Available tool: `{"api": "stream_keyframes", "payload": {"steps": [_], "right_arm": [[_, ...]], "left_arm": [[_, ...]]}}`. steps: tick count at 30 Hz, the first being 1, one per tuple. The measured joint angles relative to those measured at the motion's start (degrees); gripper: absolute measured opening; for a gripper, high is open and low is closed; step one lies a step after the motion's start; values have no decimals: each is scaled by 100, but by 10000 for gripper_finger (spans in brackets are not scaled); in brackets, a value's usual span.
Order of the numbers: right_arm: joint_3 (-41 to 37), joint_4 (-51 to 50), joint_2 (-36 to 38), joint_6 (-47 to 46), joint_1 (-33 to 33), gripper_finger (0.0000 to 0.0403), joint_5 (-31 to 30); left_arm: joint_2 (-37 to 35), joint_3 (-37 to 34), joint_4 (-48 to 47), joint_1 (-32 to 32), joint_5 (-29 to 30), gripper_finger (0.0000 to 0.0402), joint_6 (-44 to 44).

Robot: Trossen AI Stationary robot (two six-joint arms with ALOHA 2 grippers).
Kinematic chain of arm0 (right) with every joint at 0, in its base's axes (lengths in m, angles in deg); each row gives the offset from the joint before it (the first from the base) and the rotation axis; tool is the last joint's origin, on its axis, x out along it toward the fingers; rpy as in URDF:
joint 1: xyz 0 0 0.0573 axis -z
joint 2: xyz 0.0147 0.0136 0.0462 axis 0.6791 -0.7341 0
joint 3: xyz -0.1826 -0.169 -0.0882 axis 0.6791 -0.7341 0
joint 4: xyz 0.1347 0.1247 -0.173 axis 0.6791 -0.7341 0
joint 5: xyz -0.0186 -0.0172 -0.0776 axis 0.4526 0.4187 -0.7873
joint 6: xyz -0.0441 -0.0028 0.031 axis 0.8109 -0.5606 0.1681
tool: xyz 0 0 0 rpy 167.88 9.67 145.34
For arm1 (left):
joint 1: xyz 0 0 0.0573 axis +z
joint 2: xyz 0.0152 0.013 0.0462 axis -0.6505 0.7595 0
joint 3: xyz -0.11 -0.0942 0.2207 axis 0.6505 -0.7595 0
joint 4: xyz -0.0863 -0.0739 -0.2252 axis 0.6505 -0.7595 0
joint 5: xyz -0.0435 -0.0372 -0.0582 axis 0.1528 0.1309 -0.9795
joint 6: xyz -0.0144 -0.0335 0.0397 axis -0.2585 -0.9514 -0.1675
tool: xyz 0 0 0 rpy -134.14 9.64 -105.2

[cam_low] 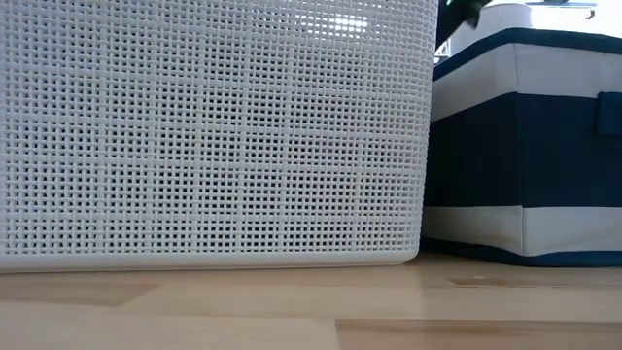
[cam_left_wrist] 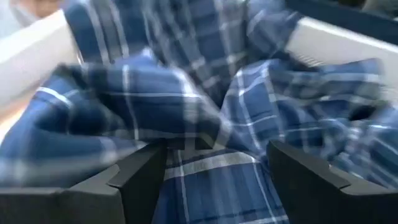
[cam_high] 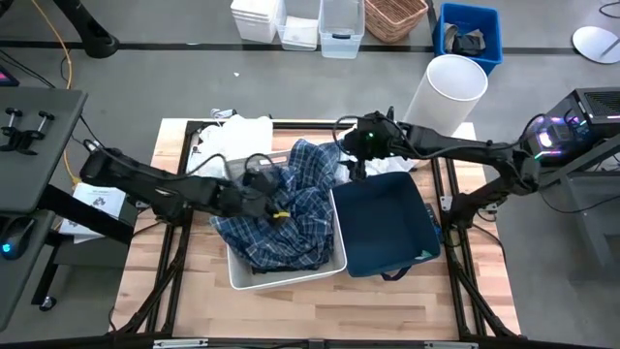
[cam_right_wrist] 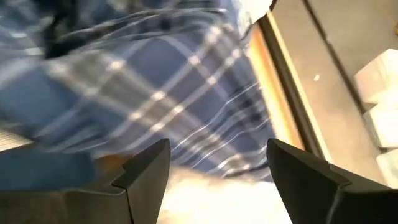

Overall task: Sort clothes
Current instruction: Put the long-sleeved blue patterned polo into the white laundry bin

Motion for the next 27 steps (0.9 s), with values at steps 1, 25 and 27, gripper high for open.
{"api": "stream_keyframes", "payload": {"steps": [1, 25, 27], "right_arm": [[-24, 157, -87, 87, 94, 261, 8], [899, 468, -2193, 1607, 770, 198, 1738], [899, 531, -2192, 1564, 696, 124, 1858]], "left_arm": [[97, 0, -2, 48, -53, 266, -179], [783, 0, -28, 244, -646, 266, -1357], [784, 0, -28, 244, -619, 266, -1355]]}}
